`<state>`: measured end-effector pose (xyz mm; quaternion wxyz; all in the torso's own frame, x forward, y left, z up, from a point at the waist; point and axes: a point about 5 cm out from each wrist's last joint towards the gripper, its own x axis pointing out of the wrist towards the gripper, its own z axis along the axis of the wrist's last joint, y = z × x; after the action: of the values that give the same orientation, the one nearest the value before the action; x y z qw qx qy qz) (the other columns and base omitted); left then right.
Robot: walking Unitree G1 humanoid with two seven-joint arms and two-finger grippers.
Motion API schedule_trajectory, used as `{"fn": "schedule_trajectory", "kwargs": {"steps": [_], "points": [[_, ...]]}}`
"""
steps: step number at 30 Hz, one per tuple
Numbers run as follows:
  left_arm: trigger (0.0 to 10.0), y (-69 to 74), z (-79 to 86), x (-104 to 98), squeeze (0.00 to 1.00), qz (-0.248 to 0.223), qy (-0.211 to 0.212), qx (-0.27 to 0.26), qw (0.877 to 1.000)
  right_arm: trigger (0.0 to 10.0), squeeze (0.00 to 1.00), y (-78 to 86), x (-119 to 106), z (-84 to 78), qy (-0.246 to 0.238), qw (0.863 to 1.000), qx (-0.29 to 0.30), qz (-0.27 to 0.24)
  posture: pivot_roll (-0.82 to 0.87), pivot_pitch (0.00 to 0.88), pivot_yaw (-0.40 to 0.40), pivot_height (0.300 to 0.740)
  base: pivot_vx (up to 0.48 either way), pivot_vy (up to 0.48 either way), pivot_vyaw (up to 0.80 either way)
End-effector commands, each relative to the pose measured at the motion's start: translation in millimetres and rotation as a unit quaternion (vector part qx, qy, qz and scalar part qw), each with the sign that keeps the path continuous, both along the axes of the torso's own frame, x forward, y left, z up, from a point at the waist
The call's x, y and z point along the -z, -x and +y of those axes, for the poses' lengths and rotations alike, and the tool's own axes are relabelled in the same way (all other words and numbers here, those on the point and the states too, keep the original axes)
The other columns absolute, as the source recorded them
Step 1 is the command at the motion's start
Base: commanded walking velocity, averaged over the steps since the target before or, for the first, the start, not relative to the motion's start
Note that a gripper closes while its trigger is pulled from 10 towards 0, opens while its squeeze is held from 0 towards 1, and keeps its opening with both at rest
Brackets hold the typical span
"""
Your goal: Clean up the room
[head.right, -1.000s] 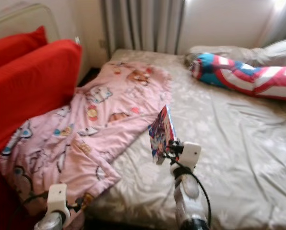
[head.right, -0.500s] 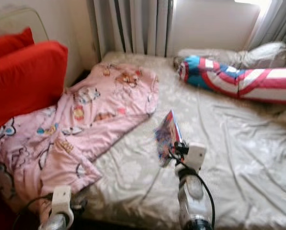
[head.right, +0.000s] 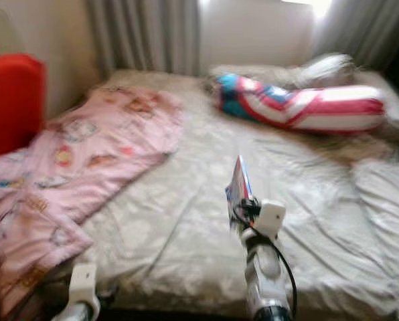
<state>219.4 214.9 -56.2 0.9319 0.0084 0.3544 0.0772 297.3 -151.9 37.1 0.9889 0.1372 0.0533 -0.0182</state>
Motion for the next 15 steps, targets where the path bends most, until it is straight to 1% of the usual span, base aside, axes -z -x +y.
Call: {"fn": "schedule_trajectory", "kwargs": {"steps": [1, 15], "points": [[10.0, 2.5, -2.0, 2.3, 0.00, 0.007, 0.005, -0.002, 1.000, 10.0, 0.00, -5.7, -10.9, 0.9, 0.005, 1.000, -0.002, -0.028, -0.03, 0.042, -0.043, 0.740, 0.000, -0.326, 0.00], [10.0, 1.9, -2.4, 1.9, 0.00, 0.005, 0.005, 0.001, 1.000, 10.0, 0.00, -6.1, -11.2, 1.6, 0.007, 1.000, -0.003, -0.029, -0.03, 0.045, -0.042, 0.740, 0.000, -0.326, 0.00]]}}
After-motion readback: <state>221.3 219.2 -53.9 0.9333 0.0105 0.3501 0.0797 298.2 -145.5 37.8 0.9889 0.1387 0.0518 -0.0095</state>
